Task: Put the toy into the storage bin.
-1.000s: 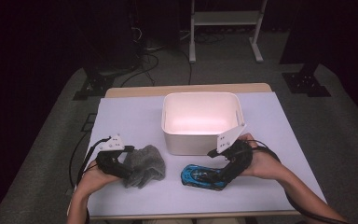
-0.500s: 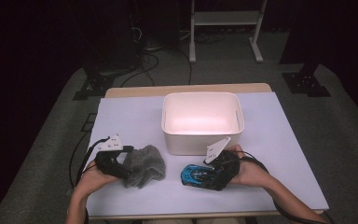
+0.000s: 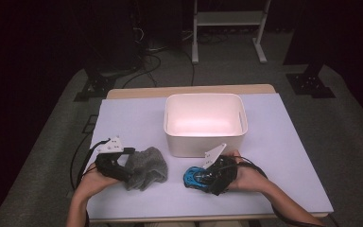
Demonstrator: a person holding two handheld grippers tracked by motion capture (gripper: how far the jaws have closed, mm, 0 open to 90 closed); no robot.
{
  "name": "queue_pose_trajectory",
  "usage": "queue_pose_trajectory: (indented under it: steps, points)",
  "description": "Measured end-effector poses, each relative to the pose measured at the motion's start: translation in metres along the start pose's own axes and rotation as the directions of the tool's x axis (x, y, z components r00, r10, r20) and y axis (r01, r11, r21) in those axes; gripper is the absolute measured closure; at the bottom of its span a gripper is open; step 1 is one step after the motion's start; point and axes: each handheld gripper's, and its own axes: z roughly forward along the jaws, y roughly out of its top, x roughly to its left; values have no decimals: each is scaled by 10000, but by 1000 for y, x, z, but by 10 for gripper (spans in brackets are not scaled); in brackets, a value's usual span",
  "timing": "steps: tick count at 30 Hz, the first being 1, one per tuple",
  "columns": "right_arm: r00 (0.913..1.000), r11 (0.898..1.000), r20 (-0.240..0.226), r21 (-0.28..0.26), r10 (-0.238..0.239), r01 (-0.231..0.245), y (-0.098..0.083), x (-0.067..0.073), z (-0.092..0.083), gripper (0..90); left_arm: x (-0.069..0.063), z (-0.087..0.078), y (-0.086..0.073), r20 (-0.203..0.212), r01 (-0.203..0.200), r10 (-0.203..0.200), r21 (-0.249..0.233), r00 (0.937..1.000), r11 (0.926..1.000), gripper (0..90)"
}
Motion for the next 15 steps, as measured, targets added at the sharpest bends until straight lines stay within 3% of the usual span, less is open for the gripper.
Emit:
queue_pose_trajectory:
  steps: [15]
  points:
    - [9995,9995,286,299,-105,97,-2,1,8,169,0,0,-1,48,10,-10,-21,10000,10000,112]
